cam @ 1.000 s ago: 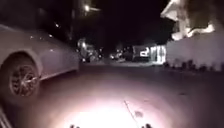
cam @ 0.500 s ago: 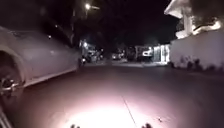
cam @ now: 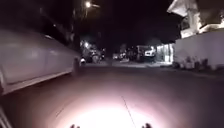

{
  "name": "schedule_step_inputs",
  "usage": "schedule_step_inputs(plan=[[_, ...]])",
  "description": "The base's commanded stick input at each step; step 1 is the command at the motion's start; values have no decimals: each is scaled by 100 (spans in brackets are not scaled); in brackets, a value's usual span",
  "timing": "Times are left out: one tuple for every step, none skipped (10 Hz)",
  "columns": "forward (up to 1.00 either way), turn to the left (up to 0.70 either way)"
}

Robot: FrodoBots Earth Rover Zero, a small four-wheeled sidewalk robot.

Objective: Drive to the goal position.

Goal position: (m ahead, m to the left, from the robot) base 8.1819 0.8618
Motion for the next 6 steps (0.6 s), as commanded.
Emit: schedule_step_inputs(plan=[[85,0],[85,0],[85,0],[85,0],[85,0],[85,0]])
